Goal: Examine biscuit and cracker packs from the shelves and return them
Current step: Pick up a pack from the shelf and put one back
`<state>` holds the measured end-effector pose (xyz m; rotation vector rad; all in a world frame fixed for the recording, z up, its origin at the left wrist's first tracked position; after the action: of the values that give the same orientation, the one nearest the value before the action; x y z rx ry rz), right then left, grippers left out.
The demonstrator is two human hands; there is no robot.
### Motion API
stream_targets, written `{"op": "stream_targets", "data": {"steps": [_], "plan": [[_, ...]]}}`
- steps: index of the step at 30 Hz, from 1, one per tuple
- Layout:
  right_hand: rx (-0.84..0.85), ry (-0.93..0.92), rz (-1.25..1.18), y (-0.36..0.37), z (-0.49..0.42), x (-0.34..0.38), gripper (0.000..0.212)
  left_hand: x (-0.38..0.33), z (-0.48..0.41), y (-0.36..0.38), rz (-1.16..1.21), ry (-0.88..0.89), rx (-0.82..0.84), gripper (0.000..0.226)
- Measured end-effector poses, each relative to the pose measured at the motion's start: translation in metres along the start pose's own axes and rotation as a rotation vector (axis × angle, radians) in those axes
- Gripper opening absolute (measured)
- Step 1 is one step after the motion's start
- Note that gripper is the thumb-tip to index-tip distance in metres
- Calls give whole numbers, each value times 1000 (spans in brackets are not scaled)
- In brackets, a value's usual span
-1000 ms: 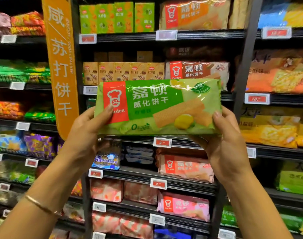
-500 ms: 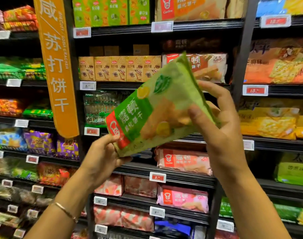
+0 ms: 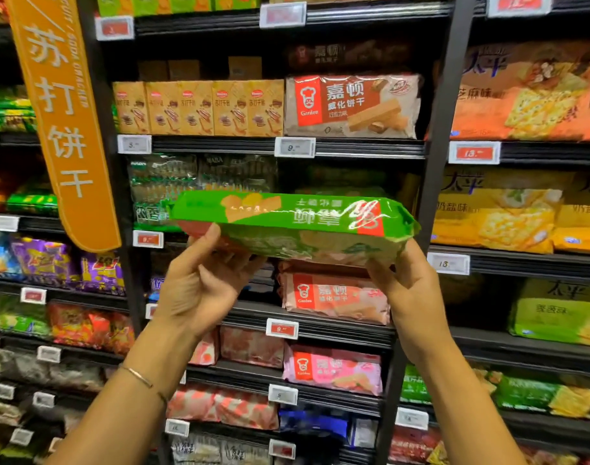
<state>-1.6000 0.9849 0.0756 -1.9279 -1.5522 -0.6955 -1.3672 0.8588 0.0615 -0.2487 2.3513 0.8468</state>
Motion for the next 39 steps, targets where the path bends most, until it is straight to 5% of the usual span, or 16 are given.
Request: {"op": "stream_targets", "data": {"steps": [7,13,18,24,32,35,39], "plan": [[-185,163,71,-52,-2,-78,54,46,-24,-29,-343,8,-243,56],[-208,269,215,-81,-49,-108,32,53,-74,-62,-794,-119,-315,83],[-227,337,282,-100,-105,-127,14,41,-132,-82,-1183,-108,-322,56],[-329,352,177,-115,-141,-152,60,64,-183,-96,-1423,-197,-191,38],[-363,407,325,-138,-140,-177,6,75,-203,-98,-1763,-230,-139,55],[-404,409,340,-142,-136,-182,44,73,-206,-95,-1912,-237,-146,64],[-421,405,320,-143,-133,-186,40,64,-207,-102,-1816,-205,-188,79]]}}
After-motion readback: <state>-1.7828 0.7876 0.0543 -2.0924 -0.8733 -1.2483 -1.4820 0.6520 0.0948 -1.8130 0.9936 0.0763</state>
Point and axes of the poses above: each hand's wrist, its own z-axis away from the middle knuckle, its own y-axis out of the palm, x = y × z, the point moved 10 cm from there along -z, towards the middle knuckle, and after that the axes turned 15 degrees about x, right-handed, at the moved point
